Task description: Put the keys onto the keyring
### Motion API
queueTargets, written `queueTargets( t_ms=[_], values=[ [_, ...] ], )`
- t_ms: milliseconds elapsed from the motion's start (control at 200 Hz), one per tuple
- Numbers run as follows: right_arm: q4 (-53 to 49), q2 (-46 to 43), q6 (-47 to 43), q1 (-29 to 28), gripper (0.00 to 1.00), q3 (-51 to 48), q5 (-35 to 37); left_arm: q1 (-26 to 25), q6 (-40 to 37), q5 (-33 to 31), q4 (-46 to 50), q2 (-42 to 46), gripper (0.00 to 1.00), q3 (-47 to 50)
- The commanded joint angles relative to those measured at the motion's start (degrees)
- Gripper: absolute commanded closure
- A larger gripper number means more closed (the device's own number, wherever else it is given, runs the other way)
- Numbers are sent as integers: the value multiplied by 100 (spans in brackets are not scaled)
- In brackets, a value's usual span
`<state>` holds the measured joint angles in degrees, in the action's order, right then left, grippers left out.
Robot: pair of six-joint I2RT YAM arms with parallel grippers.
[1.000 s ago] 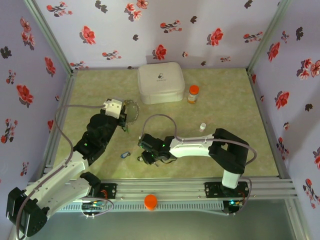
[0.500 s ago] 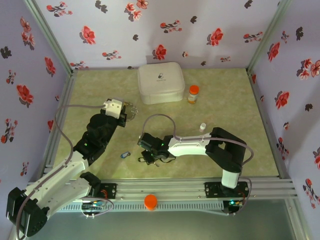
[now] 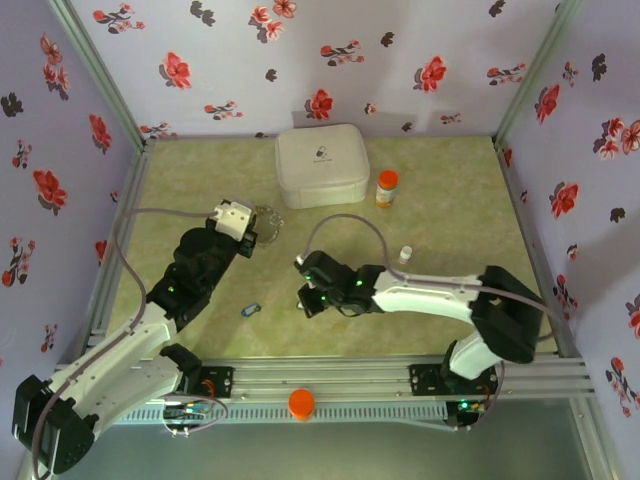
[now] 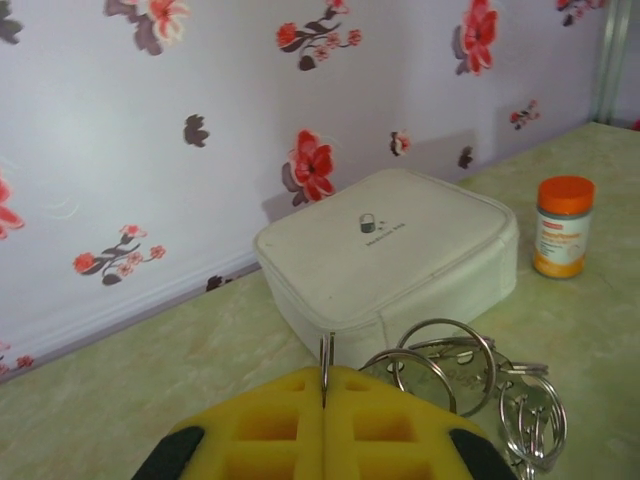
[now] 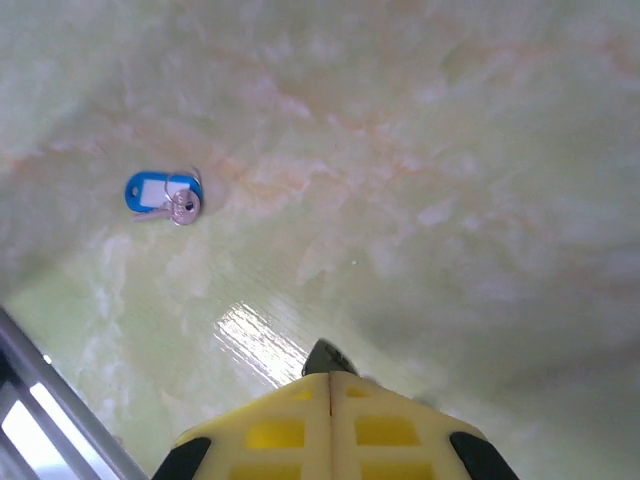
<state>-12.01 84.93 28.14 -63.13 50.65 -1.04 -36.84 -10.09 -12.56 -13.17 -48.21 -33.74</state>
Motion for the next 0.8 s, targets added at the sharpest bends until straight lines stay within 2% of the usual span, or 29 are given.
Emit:
queueTargets(
  t_ms=[0,140,395,590,795],
  values=[
    [223,-755,-713,183,100,-416,69,23,-508,805,-83,180,100,-73],
    [305,-1756,-1488,576,100,-787,57,-32,-792,1926,-8,182,100,-46],
    [0,-2653,-2314,1655,100,-673,-1178,-60,-835,3192,130,-18,100,-50],
    [-51,-2806,-3028,1782,100,-506,-1663,-94,-808,4187,462,-335,100,-196],
    [-279,-2682,-3399,1787,100,-104,-1866,-293,-946,4428,674,-578,100,-292]
  ],
)
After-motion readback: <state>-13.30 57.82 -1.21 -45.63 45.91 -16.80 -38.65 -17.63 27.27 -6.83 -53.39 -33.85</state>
